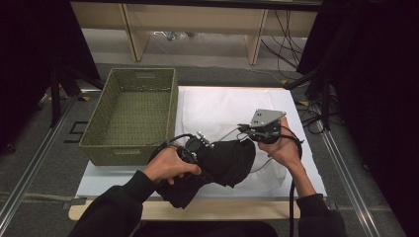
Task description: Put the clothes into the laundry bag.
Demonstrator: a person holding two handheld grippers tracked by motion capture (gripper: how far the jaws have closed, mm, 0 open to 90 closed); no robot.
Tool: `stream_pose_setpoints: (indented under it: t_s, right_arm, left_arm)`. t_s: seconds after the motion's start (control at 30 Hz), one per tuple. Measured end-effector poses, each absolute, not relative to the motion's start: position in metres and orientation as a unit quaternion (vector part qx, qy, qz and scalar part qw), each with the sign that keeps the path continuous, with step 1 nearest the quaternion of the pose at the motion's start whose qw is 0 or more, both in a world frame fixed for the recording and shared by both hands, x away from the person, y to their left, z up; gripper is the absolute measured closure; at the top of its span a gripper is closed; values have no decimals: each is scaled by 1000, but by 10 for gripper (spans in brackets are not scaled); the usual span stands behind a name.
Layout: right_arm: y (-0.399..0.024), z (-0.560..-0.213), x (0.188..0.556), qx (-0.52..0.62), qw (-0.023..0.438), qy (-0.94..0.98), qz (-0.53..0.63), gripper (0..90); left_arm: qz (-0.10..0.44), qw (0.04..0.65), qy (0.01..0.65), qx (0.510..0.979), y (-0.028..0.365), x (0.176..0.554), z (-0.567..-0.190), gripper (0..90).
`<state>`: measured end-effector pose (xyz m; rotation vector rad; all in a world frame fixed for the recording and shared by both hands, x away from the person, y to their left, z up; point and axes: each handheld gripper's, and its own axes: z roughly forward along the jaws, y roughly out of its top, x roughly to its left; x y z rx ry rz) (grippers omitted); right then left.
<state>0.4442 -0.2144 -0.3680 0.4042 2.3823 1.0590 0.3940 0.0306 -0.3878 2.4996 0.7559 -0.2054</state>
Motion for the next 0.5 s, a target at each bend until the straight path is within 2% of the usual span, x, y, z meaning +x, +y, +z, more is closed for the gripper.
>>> stream_pose_setpoints:
  t_s: [0.1,0.2,0.33,0.5]
  right_arm:
    - [-213,-369,445,139,250,877,386,900]
    - [-212,-369,444,140,249,878,384,900]
    - [-214,-368,444,140,250,876,388,900]
    - [-215,-368,443,141,252,876,386,900]
  left_arm:
    - [-85,254,286,920,23,399,-394,512]
    - [-64,240,287,925,14,404,-392,511]
    - [-76,238,297,922,5,411,-389,505]
    - [-83,245,323,910,-3,417,-410,469]
